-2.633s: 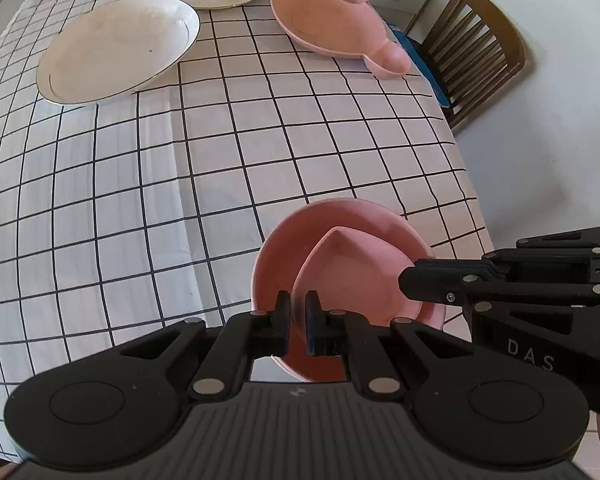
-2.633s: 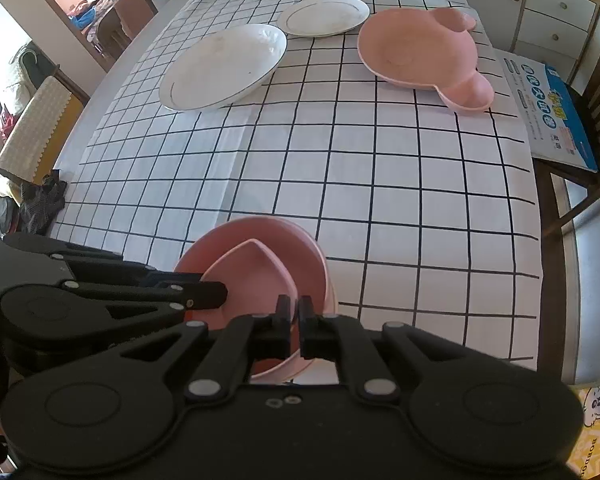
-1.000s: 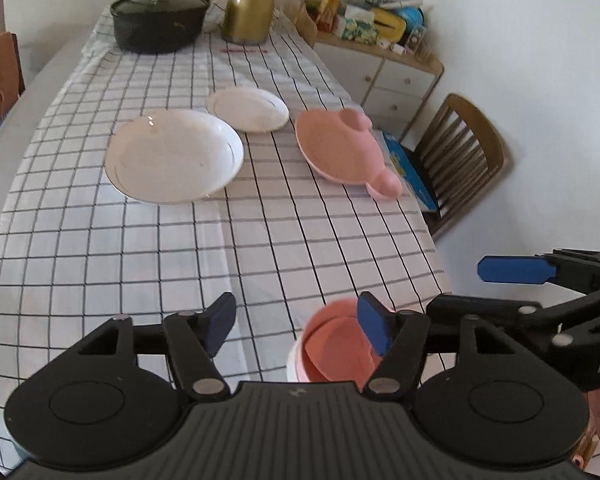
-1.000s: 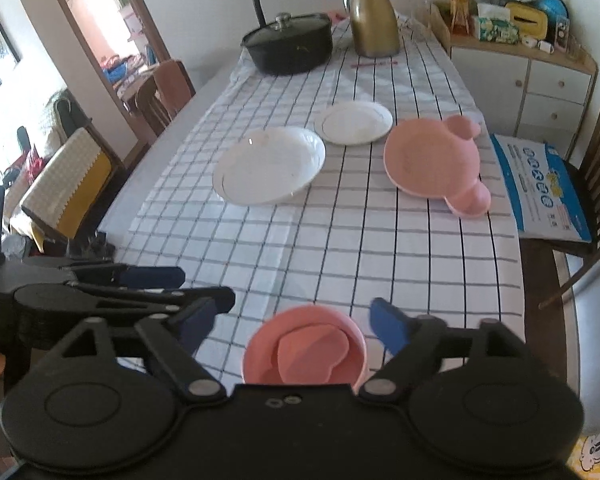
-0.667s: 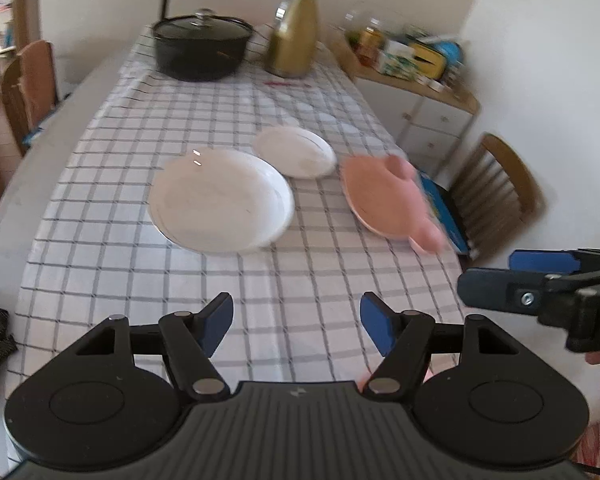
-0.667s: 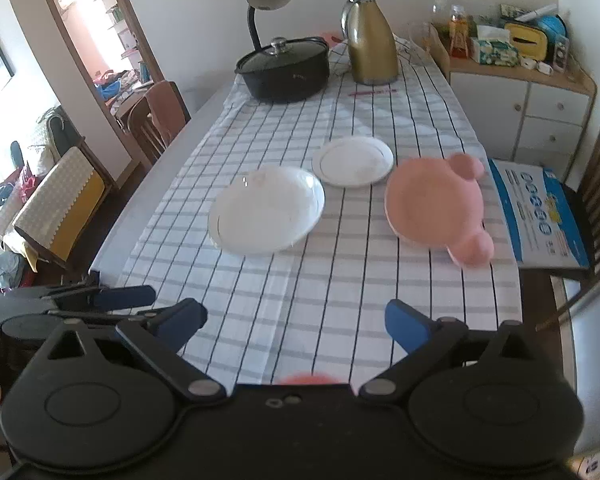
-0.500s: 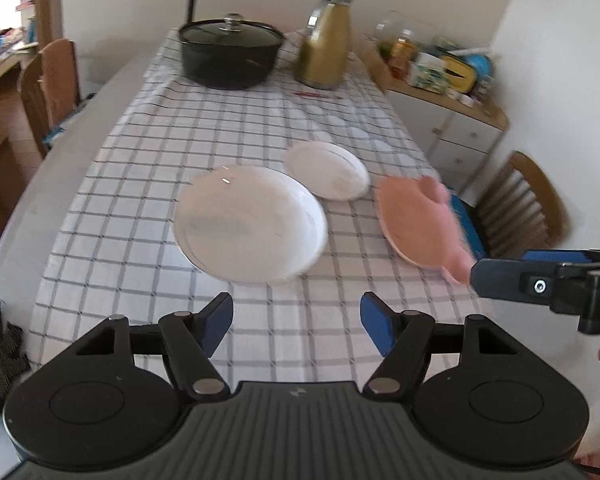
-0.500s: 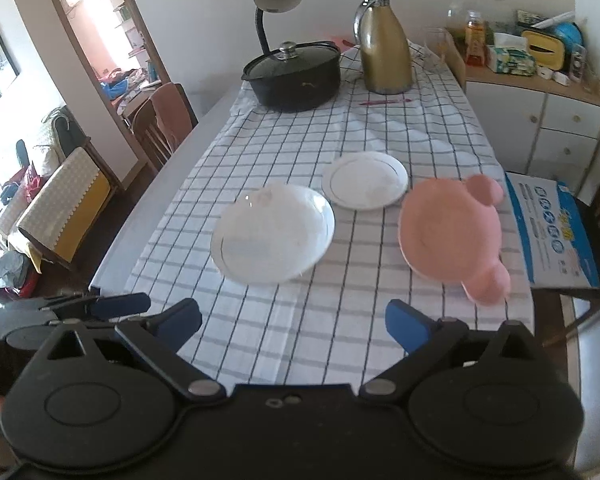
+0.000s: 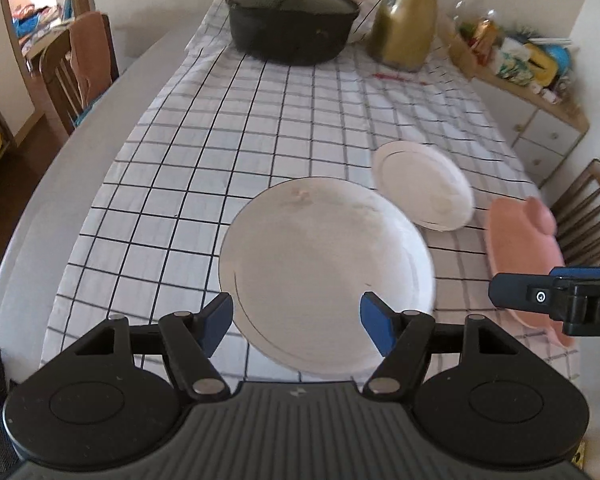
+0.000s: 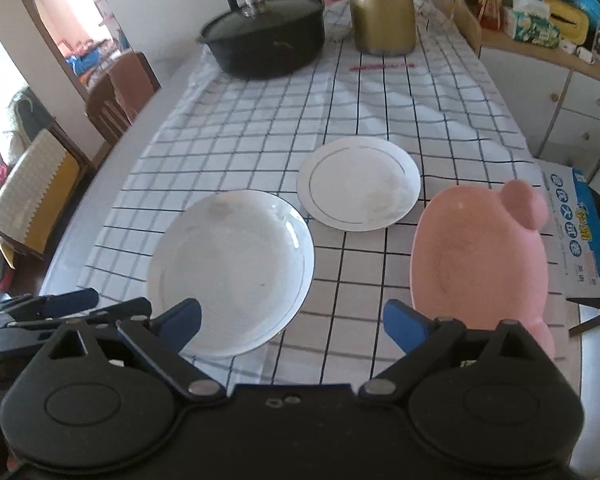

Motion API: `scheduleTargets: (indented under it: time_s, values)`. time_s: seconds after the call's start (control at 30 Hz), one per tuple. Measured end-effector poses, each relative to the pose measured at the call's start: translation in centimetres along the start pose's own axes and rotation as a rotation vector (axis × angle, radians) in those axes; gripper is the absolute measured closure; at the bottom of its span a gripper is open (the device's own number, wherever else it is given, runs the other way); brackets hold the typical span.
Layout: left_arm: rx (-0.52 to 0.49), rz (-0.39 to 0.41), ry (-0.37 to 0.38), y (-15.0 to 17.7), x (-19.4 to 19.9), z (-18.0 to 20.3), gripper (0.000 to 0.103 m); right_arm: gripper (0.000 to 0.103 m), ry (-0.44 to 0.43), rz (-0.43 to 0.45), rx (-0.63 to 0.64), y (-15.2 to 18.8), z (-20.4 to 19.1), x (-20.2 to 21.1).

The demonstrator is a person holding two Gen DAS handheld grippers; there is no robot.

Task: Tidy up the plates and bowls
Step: 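Move both grippers forward to the rim of the large white plate, then close both grippers on the large white plate rim, then lift and carry the large white plate back with both grippers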

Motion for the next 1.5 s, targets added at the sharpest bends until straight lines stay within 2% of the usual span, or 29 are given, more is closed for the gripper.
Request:
scheduleTargets:
  time_s: [0.23, 0.5, 0.53, 0.57, 0.6, 0.73, 0.8, 0.93, 1.03, 1.2, 1.5]
  values:
    - [0.067, -0.081, -0.028, -1.2, -4.8, -2.9, 0.033, 0.014, -0.003, -0.075, -0.045, -1.3, 0.8, -5.6]
    - [0.152, -0.123, -0.018, -1.3, -8.1, -5.1, 0.034, 0.032, -0.014, -0.153, -0.065, -1.4, 0.6, -9.9]
    - [0.157, -0.124, -0.02, -1.3, -8.3, -5.3, 0.034, 0.037, -0.01, -0.158, -0.069, -1.4, 0.7, -10.2]
    - [0.157, -0.123, -0.025, -1.3, -8.4, -5.4, 0.037, 0.042, -0.008, -0.162, -0.071, -1.4, 0.8, -10.4]
    - [0.156, -0.124, -0.028, -1.3, -8.5, -5.5, 0.045, 0.044, -0.006, -0.165, -0.073, -1.4, 0.9, -10.6]
    - [0.169, -0.118, -0.021, -1.2, -8.7, -5.5, 0.055, 0.054, 0.008, -0.174, -0.066, -1.3, 1.3, -11.1]
    - [0.158, -0.124, -0.023, -1.2, -9.0, -5.3, 0.067, 0.059, 0.004, -0.181, -0.069, -1.2, 1.3, -11.2]
    - [0.165, -0.119, -0.028, -1.2, -9.1, -5.4, 0.073, 0.073, 0.002, -0.189, -0.071, -1.2, 1.3, -11.3]
    - [0.153, -0.138, -0.054, -0.8, -9.4, -5.7, 0.083, 0.086, 0.008, -0.195, -0.061, -0.9, 1.3, -11.4]
    - [0.156, -0.142, -0.045, -0.5, -9.5, -5.9, 0.086, 0.094, 0.023, -0.187, -0.063, -1.0, 1.6, -11.4]
    - [0.111, -0.121, -0.051, -0.3, -9.0, -5.7, 0.089, 0.094, 0.041, -0.186, -0.057, -0.6, 1.3, -11.1]
Point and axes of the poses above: each gripper's, at about its wrist camera, not at the fingertips, and x roughly against the way its jaws point, z to its right, y to its underside, the point moved 9 cm from there along -x, roughly the way its jaws point, and after that the axes turned 6 degrees about -x, right-handed, at the moved point
